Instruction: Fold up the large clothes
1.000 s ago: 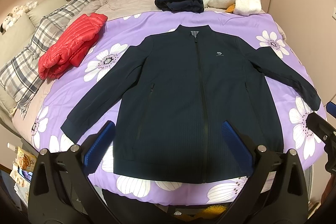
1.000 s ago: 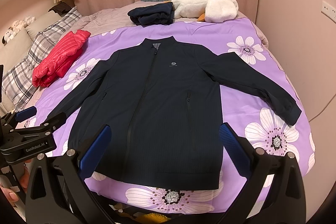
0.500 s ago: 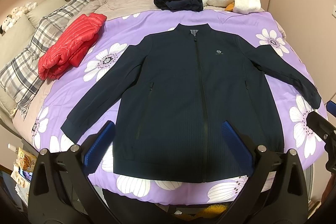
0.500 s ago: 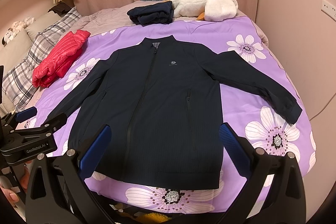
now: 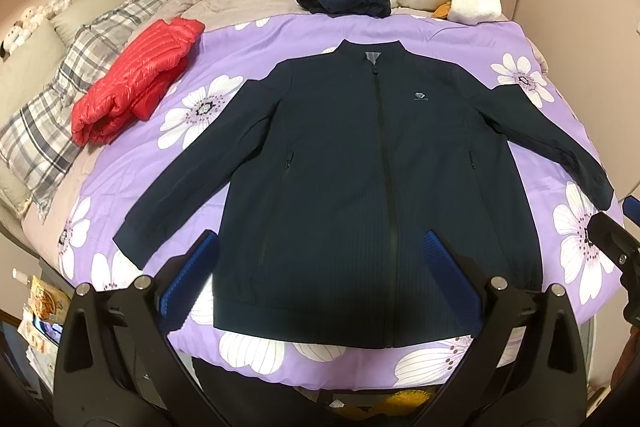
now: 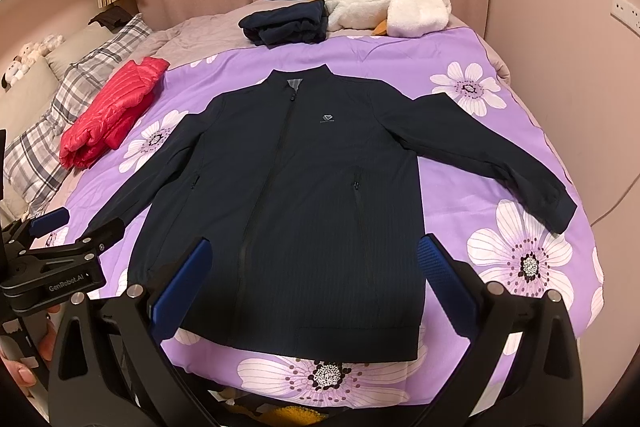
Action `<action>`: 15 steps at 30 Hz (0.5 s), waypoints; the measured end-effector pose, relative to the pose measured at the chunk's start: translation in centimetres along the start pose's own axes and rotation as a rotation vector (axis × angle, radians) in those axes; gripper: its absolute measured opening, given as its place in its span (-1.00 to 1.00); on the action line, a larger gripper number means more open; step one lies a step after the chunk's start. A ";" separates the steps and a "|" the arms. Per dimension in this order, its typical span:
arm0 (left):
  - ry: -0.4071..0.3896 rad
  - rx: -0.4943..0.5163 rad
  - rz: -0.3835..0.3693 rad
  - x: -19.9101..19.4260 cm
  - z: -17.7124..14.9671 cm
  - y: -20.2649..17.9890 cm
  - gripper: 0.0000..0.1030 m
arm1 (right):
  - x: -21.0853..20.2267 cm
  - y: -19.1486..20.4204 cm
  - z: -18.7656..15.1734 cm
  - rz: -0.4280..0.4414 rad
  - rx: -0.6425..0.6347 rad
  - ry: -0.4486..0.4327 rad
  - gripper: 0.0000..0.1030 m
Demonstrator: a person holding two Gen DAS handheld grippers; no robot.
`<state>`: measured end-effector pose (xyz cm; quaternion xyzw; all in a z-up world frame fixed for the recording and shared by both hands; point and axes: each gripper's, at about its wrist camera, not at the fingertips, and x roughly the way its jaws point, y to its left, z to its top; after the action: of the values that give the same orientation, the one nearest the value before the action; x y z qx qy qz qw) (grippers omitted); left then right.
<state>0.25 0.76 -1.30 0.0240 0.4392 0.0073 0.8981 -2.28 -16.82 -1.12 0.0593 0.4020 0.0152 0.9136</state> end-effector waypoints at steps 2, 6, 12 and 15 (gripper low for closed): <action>0.017 -0.024 -0.030 0.5 0.4 0.4 0.96 | 0.2 -0.4 0.1 0.014 0.007 -0.012 0.97; 0.036 -0.182 -0.250 2.0 0.0 3.7 0.96 | -0.7 -1.6 -0.1 0.120 0.072 -0.147 0.97; -0.140 -0.455 -0.419 3.6 -2.0 11.1 0.96 | -0.8 -2.8 -1.5 0.363 0.128 -0.465 0.97; -0.257 -0.602 -0.487 4.7 -4.3 15.0 0.96 | 1.1 -1.7 -2.2 0.511 0.070 -0.504 0.97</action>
<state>-0.10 16.11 -6.91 -0.3437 0.2943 -0.0805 0.8881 -3.13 -18.18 -3.59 0.1912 0.1364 0.2142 0.9481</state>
